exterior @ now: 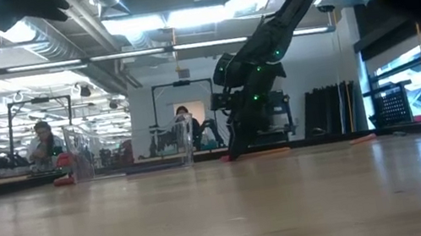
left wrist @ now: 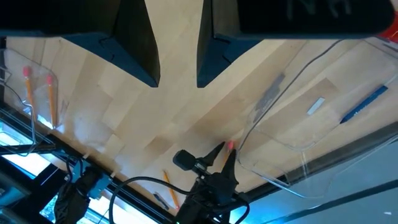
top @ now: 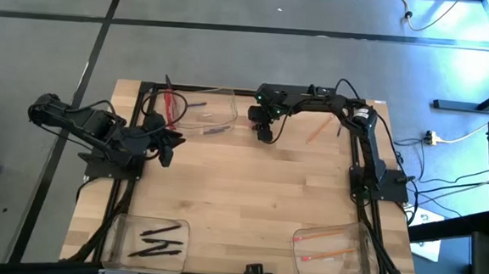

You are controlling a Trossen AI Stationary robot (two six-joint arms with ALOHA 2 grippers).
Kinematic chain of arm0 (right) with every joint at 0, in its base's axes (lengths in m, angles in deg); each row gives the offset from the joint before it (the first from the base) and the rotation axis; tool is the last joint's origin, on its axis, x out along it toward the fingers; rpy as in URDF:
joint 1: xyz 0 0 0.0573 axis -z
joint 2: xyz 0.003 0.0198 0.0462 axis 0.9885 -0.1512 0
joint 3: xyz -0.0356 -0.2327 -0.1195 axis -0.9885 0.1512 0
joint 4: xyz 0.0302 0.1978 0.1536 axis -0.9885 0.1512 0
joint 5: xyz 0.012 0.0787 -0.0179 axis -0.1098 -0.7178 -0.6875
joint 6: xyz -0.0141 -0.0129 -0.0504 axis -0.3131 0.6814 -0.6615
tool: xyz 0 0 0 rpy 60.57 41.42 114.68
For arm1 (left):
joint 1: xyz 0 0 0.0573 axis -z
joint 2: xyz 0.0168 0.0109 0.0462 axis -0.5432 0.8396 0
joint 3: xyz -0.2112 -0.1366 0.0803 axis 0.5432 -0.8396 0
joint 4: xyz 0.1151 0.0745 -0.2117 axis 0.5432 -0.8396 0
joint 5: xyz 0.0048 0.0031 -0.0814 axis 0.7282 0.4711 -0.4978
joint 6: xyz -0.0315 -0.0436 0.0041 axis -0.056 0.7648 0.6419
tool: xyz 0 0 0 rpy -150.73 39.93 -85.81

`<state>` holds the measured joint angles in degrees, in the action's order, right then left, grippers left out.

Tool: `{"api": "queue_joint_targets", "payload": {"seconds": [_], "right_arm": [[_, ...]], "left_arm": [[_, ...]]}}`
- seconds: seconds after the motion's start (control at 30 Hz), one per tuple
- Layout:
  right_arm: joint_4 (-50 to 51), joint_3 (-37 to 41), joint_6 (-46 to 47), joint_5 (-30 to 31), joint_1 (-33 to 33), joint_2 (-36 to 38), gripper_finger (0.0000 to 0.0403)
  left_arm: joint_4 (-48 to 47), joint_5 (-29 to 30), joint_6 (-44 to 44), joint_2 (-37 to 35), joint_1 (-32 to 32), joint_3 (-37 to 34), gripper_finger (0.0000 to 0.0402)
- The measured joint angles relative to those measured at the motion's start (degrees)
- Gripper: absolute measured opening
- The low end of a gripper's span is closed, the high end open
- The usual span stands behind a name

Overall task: Sort crayons/erasers/pens/pencils in bins
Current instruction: Put the yellow pencil into the bottom right transparent bin

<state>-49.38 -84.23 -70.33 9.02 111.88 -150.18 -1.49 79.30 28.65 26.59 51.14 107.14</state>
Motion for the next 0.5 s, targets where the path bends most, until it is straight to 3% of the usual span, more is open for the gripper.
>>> {"api": "queue_joint_targets", "payload": {"seconds": [0.13,0.5], "right_arm": [[0.6,0.0,-2.7,2.6,-0.8,-0.2,0.0124],[1.4,0.1,-3.0,2.5,-1.3,-0.4,0.0020]], "left_arm": [[0.0,0.0,0.0,0.0,0.0,0.0,0.0097],[0.0,0.0,0.1,0.0,0.0,0.0,0.0097]]}}
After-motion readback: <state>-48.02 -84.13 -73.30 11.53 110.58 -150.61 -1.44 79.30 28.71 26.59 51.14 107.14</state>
